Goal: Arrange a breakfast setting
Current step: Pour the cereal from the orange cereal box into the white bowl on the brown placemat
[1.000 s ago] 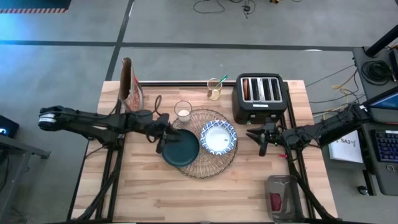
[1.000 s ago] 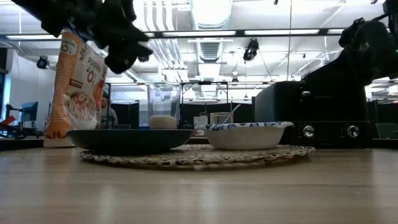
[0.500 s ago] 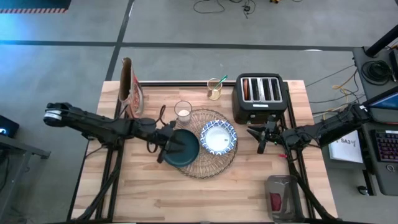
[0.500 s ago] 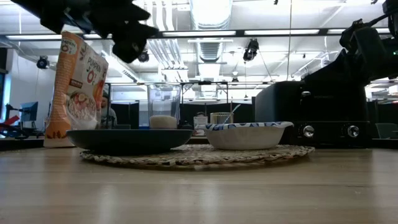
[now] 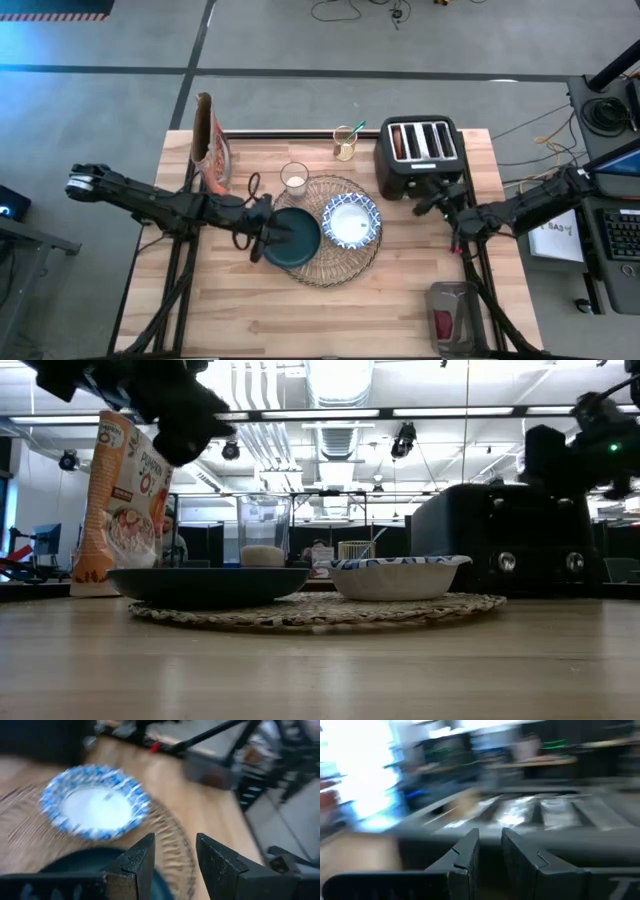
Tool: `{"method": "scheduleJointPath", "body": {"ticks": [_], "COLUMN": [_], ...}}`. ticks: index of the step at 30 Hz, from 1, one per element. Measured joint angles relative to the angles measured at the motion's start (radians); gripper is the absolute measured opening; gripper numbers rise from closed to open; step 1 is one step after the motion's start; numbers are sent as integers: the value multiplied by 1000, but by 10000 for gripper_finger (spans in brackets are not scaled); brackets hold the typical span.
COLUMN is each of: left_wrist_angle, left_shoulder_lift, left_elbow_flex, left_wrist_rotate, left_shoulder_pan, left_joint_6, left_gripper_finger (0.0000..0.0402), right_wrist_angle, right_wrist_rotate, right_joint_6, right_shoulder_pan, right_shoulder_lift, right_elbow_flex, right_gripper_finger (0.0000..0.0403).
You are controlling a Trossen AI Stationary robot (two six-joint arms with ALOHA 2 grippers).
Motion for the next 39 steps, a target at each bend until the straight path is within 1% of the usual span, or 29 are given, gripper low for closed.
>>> {"method": "scheduleJointPath", "body": {"ticks": [1, 2, 7, 10, 15, 17, 20, 25, 31, 35, 39], "left_wrist_angle": [-29, -69, -255, -300, -371, -448, -614, -916, -1245, -1385, -1457], "left_shoulder_lift": [0, 0, 0, -1, -1, -1, -1, -1, -1, 1, 2], "left_elbow_flex": [0, 0, 13, 29, 81, 118, 187, 282, 313, 312, 312], "left_wrist_rotate": [-32, -65, -171, -187, -189, -196, -231, -328, -321, -300, -305], "left_shoulder_pan": [-1, -3, -9, -18, -46, -60, -76, -102, -141, -154, -153], "left_joint_6": [-22, -44, -172, -212, -247, -272, -335, -551, -858, -998, -1093], "left_gripper_finger": [127, 127, 127, 127, 127, 127, 127, 127, 127, 127, 127], "right_wrist_angle": [-3, -14, -11, -10, -9, -9, -9, -9, -9, -9, -9], "right_wrist_rotate": [56, 67, -48, -89, -97, -98, -101, -103, -104, -104, -104], "right_joint_6": [-2, -1, -1, 1, 1, 1, 1, 1, 1, 2, 2], "right_shoulder_pan": [-4, -6, -6, -5, -4, -4, -4, -4, -4, -4, -4], "right_shoulder_lift": [-1, -4, -2, -1, 0, 0, 0, 0, 0, 0, 0], "right_elbow_flex": [-1, -5, -4, -4, -4, -4, -4, -4, -4, -4, -4], "right_gripper_finger": [79, 79, 79, 79, 79, 79, 79, 79, 79, 79, 79]}}
